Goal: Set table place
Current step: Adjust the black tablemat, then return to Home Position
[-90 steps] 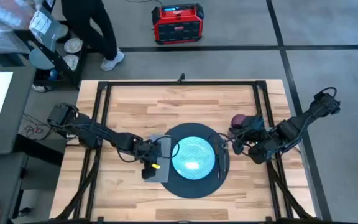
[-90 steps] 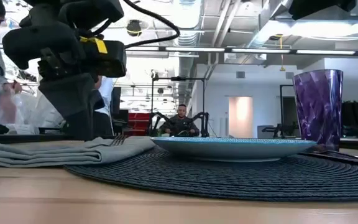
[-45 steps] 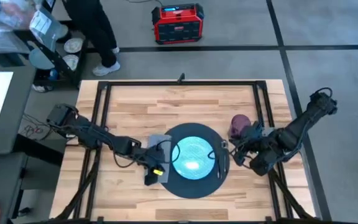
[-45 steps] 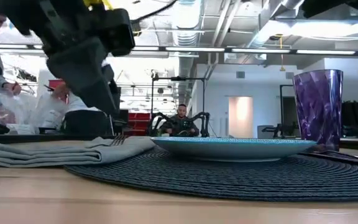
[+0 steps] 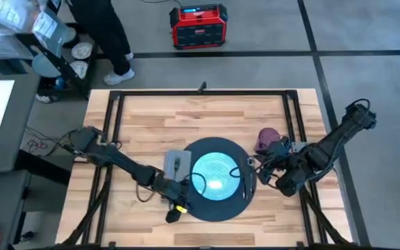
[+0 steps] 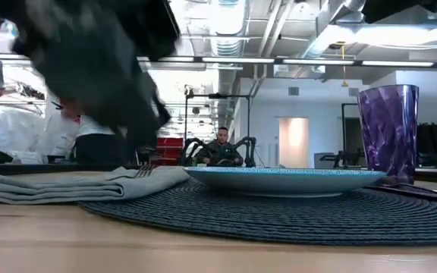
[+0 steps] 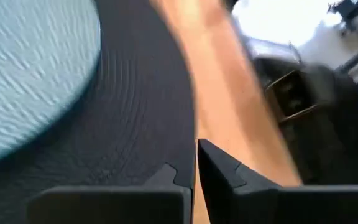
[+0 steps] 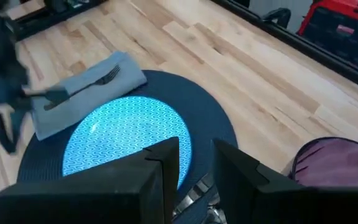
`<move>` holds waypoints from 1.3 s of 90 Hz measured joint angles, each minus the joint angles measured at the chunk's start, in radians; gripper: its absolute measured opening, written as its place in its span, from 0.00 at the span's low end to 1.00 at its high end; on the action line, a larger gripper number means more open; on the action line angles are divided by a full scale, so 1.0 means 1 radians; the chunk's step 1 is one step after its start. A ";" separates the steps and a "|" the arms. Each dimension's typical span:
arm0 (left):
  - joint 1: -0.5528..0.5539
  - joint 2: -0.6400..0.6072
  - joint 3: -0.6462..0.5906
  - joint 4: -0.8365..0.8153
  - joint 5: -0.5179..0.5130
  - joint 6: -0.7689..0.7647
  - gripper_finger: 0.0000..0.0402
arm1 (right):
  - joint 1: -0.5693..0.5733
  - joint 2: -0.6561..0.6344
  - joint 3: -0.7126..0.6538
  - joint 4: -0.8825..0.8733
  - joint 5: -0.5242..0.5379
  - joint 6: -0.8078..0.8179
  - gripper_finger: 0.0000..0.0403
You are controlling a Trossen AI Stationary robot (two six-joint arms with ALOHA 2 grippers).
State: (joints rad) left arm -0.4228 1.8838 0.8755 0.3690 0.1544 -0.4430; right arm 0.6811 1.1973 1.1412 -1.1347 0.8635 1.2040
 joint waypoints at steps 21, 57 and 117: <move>0.008 0.126 0.221 -0.191 0.043 0.134 0.00 | -0.002 0.000 0.000 -0.011 0.002 0.001 0.20; 0.033 0.189 0.298 -0.264 0.051 0.171 0.00 | -0.001 -0.001 0.000 -0.008 0.002 0.001 0.20; -0.041 -0.056 0.370 -0.554 -0.232 0.304 0.00 | 0.013 -0.001 0.000 0.015 0.001 0.001 0.20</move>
State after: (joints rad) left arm -0.4635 1.8280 1.2453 -0.1847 -0.0780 -0.1392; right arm 0.6939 1.1965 1.1412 -1.1200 0.8646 1.2053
